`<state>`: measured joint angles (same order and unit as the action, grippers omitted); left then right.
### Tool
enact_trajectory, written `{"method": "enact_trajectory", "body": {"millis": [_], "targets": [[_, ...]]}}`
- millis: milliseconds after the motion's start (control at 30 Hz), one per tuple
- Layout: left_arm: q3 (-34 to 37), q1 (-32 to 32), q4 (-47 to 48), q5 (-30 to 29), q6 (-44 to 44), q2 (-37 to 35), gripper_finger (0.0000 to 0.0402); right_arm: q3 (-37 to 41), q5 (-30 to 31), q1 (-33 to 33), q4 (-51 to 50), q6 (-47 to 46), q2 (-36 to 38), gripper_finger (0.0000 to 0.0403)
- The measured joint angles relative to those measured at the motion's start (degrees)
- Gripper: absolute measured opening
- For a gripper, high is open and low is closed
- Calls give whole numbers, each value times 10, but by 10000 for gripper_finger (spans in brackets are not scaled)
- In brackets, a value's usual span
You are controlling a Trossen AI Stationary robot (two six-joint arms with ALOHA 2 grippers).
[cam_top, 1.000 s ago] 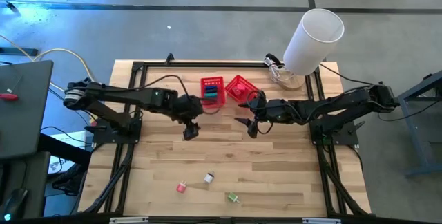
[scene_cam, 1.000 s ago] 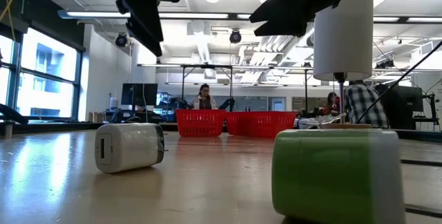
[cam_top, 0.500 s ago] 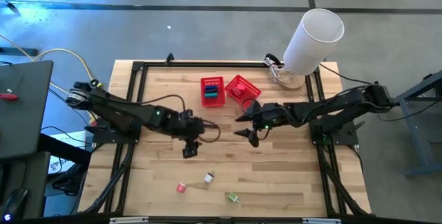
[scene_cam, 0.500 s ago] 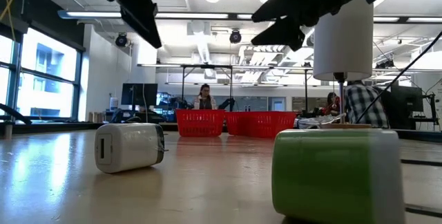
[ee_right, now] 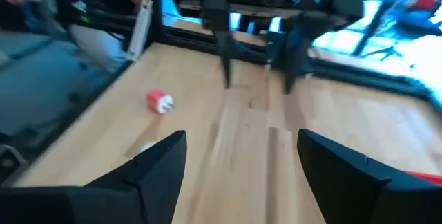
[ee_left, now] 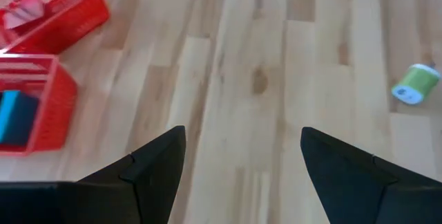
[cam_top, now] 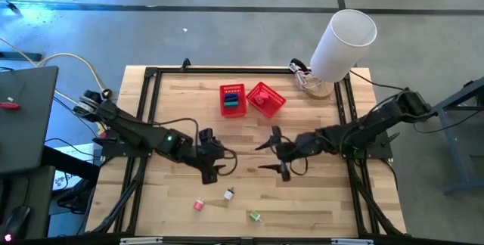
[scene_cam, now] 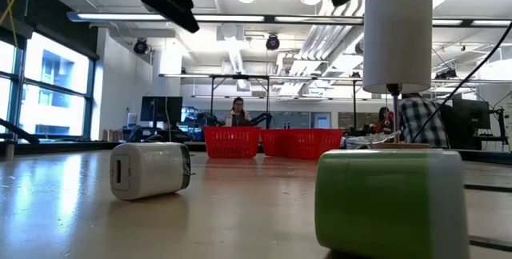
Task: Pick & Place Office items
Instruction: Put the white charger adapter into the right red bin
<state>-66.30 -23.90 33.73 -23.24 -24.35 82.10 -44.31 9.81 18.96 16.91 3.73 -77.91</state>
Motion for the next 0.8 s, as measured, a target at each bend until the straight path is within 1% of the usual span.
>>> {"method": "enact_trajectory", "body": {"millis": [67,167,300,367,600,800], "targets": [[0,-8,1,-1,-7,6,278,0,47,22,-5,10,0,264],[0,-17,-2,-20,-29,17,278,0,101,53,-19,10,1,264],[-6,-30,-10,-58,-31,36,278,0,139,81,-48,-9,2,264],[-14,-40,-17,-60,-31,47,278,0,152,89,-55,-38,2,264],[-56,-74,-25,-62,-38,84,278,0,158,112,-64,-116,2,264],[-125,-113,-2,-87,-68,140,278,0,153,139,-72,-159,2,264]]}}
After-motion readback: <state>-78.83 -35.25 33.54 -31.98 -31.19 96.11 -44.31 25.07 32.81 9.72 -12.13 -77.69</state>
